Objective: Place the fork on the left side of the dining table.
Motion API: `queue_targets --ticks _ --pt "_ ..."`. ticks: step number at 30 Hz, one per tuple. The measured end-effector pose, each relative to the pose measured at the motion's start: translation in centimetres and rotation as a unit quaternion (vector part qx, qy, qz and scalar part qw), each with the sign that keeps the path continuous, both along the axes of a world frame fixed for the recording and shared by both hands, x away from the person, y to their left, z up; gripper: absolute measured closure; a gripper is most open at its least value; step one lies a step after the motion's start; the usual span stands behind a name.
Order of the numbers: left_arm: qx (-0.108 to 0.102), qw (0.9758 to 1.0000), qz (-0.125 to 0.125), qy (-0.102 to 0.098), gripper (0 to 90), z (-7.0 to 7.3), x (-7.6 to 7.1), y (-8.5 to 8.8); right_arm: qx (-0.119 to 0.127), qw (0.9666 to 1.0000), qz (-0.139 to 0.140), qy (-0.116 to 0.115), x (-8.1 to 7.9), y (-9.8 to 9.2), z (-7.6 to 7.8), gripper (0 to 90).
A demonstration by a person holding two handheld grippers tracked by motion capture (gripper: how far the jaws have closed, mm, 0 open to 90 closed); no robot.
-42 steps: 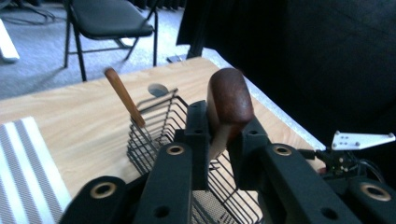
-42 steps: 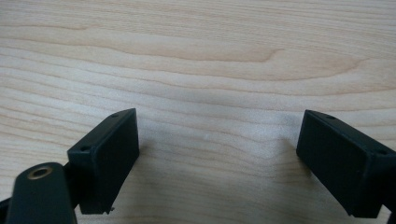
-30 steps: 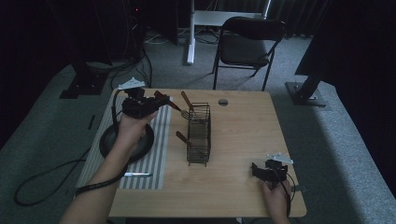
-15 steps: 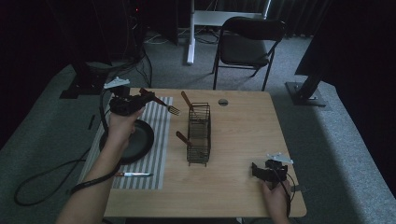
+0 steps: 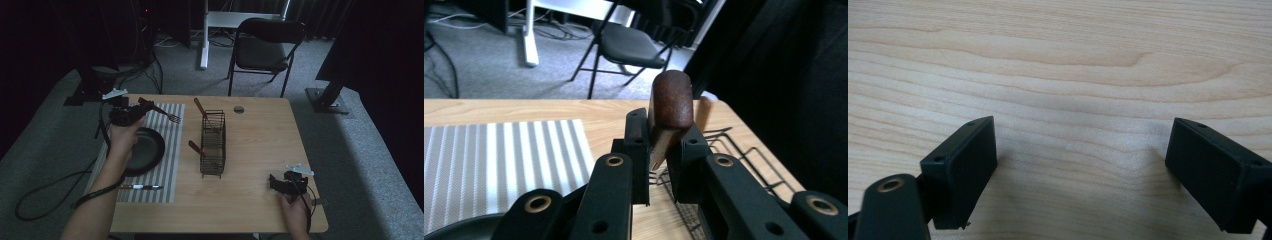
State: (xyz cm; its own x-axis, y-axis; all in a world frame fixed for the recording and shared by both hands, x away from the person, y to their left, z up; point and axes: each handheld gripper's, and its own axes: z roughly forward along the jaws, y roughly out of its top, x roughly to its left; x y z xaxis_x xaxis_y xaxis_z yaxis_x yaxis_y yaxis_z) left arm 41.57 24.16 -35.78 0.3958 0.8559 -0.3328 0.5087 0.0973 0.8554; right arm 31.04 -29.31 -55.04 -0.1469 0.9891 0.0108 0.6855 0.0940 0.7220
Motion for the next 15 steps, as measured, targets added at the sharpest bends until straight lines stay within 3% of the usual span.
queue_targets --ticks 15 --pt "-0.010 0.9983 0.054 0.019 80.5 -2.7 1.8 2.4 0.000 1.0000 0.000 0.000 0.0 0.0 0.0 12.8"
